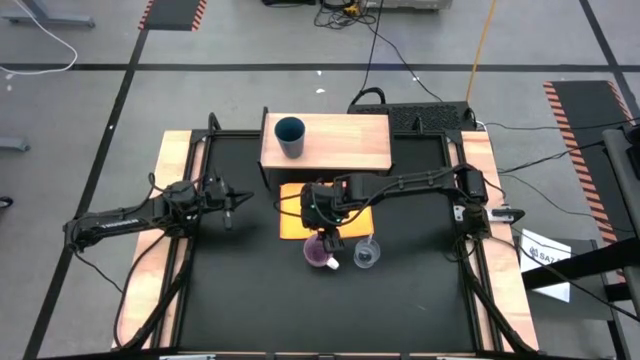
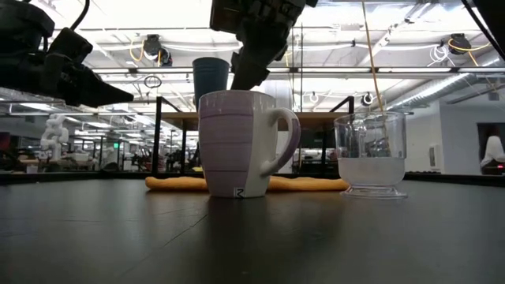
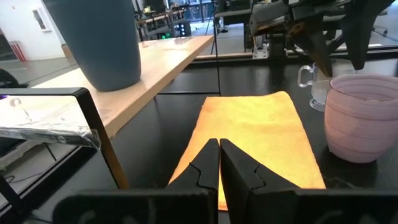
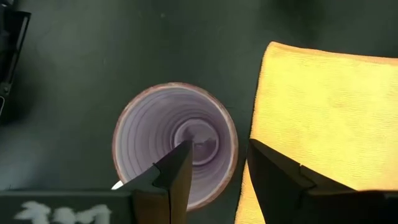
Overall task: Stack small to large cups/mugs on shelf
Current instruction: Put the purple mug on the shelf
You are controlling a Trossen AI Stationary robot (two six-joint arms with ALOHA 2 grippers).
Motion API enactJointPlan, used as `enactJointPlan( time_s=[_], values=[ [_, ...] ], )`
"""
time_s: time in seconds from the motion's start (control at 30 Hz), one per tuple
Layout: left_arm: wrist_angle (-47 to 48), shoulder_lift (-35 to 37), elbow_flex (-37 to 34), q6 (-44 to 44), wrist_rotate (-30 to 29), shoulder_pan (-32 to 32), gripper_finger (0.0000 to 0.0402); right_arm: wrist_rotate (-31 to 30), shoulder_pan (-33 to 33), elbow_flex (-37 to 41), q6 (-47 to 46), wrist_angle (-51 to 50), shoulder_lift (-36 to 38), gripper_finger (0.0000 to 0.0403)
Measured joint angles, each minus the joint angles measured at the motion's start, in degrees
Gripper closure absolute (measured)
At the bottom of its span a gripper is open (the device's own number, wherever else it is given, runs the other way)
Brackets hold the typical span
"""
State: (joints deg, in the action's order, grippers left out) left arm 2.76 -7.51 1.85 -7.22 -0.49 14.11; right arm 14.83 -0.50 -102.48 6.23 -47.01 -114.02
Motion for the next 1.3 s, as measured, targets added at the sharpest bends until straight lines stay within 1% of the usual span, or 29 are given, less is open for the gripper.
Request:
enactJointPlan(
  time_s=[0.3, 0.67, 0.87, 0.97, 1.3],
  values=[
    [0.0, 0.0, 0.0, -0.2, 0.0, 0.0, 0.0385, 0.0, 0.1, 0.5, -0.3, 1.3, -0.2, 0.0257],
    [0.0, 0.0, 0.0, -0.6, 0.0, 0.0, 0.0385, 0.0, 0.1, 3.8, 0.3, 3.9, -0.3, 0.0257],
    [0.0, 0.0, 0.0, -0.5, 0.0, 0.0, 0.0385, 0.0, 0.1, 3.8, 0.5, 4.5, -0.2, 0.0257],
    [0.0, 0.0, 0.0, -0.4, 0.0, 0.0, 0.0385, 0.0, 0.1, 4.8, 0.5, 6.7, -0.2, 0.0257],
    [0.0, 0.0, 0.0, -0.4, 0.1, 0.0, 0.0385, 0.2, 0.1, 5.6, 0.0, 6.5, -0.2, 0.0257]
  ],
)
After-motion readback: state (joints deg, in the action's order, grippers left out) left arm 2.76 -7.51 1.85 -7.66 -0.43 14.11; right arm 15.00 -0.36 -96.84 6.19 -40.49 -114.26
